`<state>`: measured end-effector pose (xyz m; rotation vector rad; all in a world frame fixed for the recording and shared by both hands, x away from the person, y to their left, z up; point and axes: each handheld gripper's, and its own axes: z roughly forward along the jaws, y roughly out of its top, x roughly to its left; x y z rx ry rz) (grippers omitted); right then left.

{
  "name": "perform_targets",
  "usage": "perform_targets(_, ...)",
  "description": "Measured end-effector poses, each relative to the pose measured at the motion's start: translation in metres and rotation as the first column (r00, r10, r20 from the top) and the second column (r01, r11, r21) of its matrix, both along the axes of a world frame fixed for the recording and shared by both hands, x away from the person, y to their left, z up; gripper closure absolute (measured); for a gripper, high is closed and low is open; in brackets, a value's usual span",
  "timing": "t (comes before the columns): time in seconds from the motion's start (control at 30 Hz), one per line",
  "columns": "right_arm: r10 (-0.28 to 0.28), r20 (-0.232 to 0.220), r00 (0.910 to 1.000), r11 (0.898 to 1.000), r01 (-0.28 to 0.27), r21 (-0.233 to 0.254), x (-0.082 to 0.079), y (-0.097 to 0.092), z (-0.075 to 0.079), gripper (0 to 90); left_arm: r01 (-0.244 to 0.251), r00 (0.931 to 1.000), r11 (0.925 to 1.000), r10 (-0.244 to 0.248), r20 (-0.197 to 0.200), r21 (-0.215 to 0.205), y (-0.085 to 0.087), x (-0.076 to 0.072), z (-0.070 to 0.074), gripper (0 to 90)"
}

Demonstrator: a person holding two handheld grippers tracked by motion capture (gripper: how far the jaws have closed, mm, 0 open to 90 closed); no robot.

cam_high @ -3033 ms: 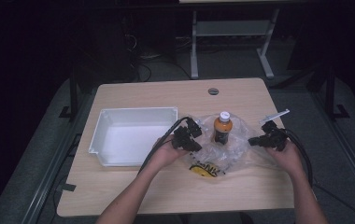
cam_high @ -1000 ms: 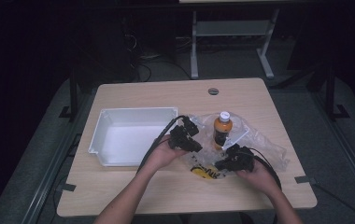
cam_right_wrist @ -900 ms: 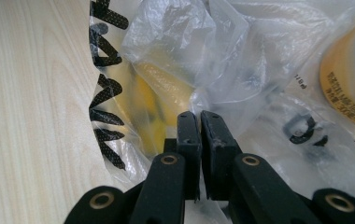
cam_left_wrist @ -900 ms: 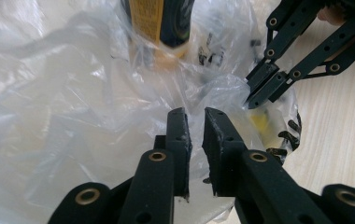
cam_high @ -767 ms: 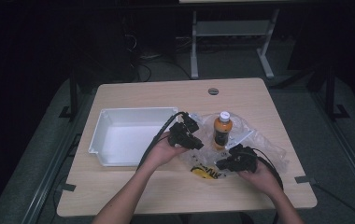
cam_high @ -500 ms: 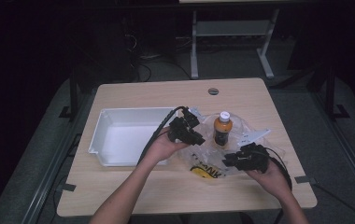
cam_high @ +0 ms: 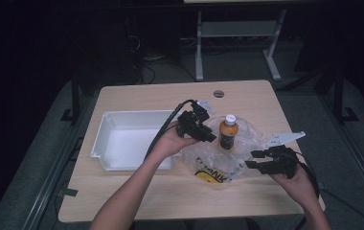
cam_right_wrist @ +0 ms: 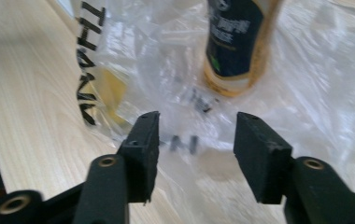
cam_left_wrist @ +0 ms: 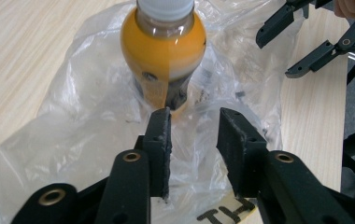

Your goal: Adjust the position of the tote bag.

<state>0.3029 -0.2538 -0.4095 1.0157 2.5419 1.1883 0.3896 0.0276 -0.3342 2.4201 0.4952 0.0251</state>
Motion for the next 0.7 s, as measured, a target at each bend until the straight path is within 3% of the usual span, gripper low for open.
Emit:
perform_targets(0.27,-0.043,0.0,0.9991,0.999,0.043,-0.011,-0.003,-0.013,-0.002,40.8,0.018,0.9997,0.9997,-0.018,0.016,-0.017,-0.012,0.01,0.009,58.1)
perform_targets(0.7,-0.077,0.007,0.997,0.997,0.077,0.026,-0.004,-0.026,-0.002,36.4,0.042,0.9987,0.9991,-0.042,0.03,-0.004,-0.033,0.026,0.02,51.1)
